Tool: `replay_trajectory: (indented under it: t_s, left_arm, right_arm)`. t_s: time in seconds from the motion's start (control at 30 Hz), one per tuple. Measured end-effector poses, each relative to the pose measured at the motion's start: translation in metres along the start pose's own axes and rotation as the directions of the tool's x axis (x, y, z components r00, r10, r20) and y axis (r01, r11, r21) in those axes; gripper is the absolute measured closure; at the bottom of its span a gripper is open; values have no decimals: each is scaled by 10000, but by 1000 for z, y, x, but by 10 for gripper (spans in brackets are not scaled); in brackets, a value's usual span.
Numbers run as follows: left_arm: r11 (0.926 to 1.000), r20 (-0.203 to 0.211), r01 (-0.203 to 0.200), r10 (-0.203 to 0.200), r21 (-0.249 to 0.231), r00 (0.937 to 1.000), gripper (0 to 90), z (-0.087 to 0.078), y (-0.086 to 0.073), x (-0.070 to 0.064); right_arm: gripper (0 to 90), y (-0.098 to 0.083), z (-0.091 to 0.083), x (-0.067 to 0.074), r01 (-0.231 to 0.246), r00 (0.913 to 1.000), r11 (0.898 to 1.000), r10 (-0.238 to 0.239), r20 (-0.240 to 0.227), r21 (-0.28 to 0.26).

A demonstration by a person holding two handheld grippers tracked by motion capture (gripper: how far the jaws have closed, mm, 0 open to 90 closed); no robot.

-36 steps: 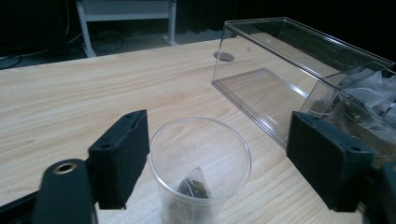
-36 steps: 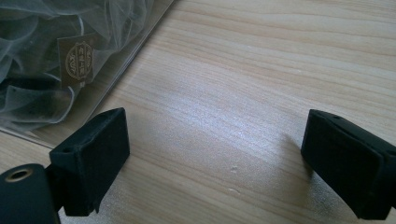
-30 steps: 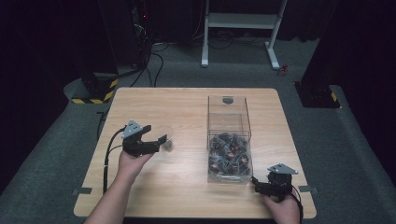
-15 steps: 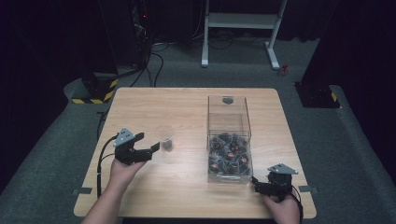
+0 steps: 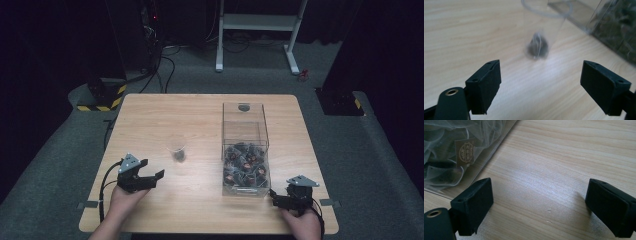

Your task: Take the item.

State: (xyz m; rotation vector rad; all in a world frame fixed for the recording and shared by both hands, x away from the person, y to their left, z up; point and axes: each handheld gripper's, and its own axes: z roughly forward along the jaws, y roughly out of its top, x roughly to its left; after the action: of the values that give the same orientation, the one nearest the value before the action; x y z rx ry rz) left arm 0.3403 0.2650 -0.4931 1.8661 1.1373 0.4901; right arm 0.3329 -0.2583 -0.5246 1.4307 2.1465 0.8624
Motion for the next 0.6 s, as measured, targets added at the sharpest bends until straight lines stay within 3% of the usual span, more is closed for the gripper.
replay_trajectory:
  t_s: [0.13,0.27,0.4,0.5,0.6]
  left_arm:
    - [9981,-138,-107,115,615,9998,173,0,-15,-3]
    - [9908,-499,-490,556,1264,9972,167,1,-29,-6]
    - [9836,-402,-385,463,1764,9981,149,6,-39,-8]
    - [9791,-662,-789,927,1874,9935,127,8,-39,-14]
    - [9797,-642,-765,897,1856,9939,125,8,-39,-13]
  right_arm:
    - [76,0,0,0,4,10000,10000,-4,1,-1]
    - [76,0,0,0,4,10000,10000,-4,-2,1]
    - [76,0,0,0,11,10000,10000,-11,-3,0]
    - [76,0,0,0,34,10000,10000,-34,-3,-7]
    - [76,0,0,0,39,10000,10000,-39,-3,-7]
